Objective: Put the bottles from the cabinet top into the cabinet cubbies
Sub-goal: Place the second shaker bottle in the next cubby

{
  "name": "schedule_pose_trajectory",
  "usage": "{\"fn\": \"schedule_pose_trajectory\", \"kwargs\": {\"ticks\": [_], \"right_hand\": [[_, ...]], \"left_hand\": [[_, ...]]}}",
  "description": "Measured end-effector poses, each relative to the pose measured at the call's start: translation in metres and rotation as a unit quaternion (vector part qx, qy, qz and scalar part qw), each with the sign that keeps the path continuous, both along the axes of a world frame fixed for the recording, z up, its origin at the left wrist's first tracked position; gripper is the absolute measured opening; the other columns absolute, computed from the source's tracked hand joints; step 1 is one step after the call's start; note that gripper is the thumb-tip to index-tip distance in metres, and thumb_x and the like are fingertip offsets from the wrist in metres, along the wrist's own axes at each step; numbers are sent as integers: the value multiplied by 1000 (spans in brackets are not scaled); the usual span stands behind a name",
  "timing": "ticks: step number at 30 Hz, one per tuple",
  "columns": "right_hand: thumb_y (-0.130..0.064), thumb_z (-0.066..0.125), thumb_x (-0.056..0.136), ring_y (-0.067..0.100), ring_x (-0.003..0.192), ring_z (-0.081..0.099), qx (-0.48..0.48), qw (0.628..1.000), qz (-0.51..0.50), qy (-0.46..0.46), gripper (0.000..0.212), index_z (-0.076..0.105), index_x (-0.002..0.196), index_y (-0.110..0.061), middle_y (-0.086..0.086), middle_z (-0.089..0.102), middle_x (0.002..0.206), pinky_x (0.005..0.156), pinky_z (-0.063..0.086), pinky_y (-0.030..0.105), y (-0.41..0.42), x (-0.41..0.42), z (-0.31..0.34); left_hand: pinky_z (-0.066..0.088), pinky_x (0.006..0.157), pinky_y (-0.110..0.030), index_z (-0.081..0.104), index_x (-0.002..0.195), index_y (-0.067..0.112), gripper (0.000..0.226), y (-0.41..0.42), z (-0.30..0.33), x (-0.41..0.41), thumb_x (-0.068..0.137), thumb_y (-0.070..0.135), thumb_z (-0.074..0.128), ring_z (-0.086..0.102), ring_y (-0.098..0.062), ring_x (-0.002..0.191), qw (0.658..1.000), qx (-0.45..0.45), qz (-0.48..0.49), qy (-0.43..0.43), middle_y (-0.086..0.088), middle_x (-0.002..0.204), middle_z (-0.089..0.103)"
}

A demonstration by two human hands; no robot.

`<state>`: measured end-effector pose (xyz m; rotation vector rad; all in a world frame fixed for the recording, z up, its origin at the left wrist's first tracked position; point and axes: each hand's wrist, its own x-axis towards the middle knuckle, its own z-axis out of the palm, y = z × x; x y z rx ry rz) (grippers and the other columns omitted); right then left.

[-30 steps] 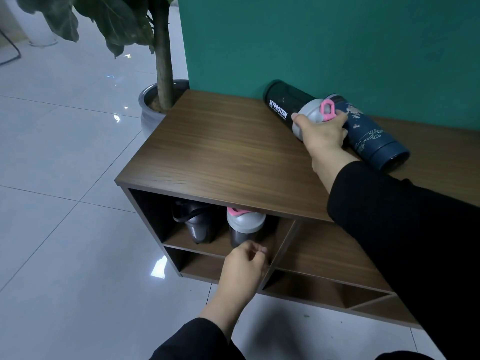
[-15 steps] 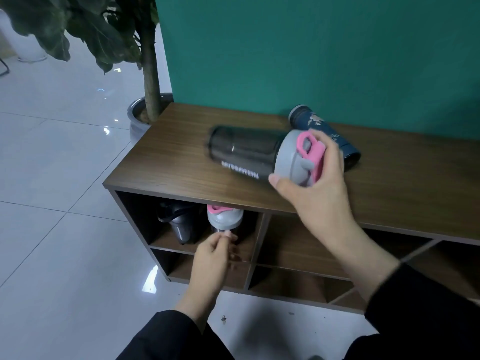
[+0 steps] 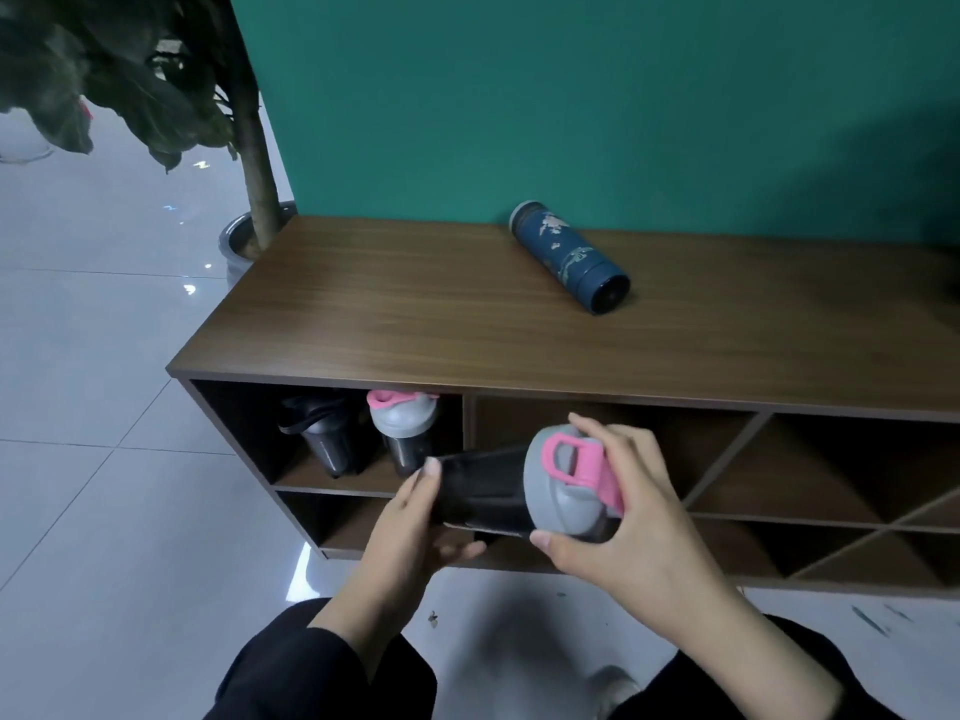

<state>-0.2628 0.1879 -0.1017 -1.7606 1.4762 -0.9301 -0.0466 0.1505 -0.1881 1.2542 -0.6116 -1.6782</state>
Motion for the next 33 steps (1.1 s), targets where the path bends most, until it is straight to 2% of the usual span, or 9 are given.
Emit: {"fn": "schedule_pose_trajectory", "kwargs": {"ticks": [3,7,10,14,18,22,26,30,33], "right_hand": [[-36,93,49,-2,128,50,15,993,-41,-113,106,40,140,-49,-22,46,135,99,46,17,1,-4,-20],[13,81,69,-9,102,67,73,936,-92,-331,97,34,142,-31,-6,59,128,77,54,14,1,4,-48],[6,83,67,-6,90,69,116,936,-107,-315,85,41,133,-28,1,64,121,71,55,14,-1,6,-67],[-8,88,70,-1,105,64,105,947,-146,-264,83,41,134,-32,-8,64,121,83,55,19,-20,3,-87],[-15,92,65,-5,99,62,97,953,-191,-213,80,41,125,-32,-16,61,112,82,52,20,-46,9,-102],[-24,93,62,1,99,61,104,959,-211,-157,80,38,118,-35,-22,58,105,79,53,23,-68,13,-118],[-31,93,60,1,98,62,106,963,-212,-126,84,35,121,-38,-21,60,107,75,52,18,-84,16,-131],[-32,93,60,11,100,63,101,962,-224,-119,87,37,126,-30,-11,61,113,76,50,20,-101,21,-140],[-32,93,60,15,104,62,99,958,-239,-127,89,37,130,-28,-6,61,117,77,55,25,-111,24,-146]], "left_hand": [[44,112,-58,61,140,15,56,3,-9,-19,97,52,58,66,-40,124,995,68,-11,66,-16,135,70],[54,98,-42,67,129,6,50,8,-18,-39,98,44,61,69,-31,108,988,132,20,78,-15,120,77],[59,84,-39,68,128,4,49,7,-25,-49,97,42,63,70,-33,98,987,156,7,49,-15,111,79],[63,82,-41,66,128,8,50,0,-31,-53,98,47,61,75,-33,92,988,151,2,-8,-19,115,78],[59,89,-38,59,134,23,41,-1,-33,-53,99,46,58,72,-25,111,987,116,-36,-106,-2,125,73],[55,90,-35,63,123,26,23,-7,-26,-55,104,22,53,66,-15,105,980,68,-56,-179,4,116,70],[47,111,-33,62,136,23,42,-19,-25,-55,101,7,46,64,-12,119,964,5,-118,-238,4,130,70],[42,118,-36,56,146,30,52,-36,-27,-60,97,12,49,62,-6,127,960,-16,-150,-235,13,134,70],[47,111,-32,63,137,35,48,-47,-29,-64,97,12,48,67,-3,110,963,-33,-158,-217,15,118,75]]}}
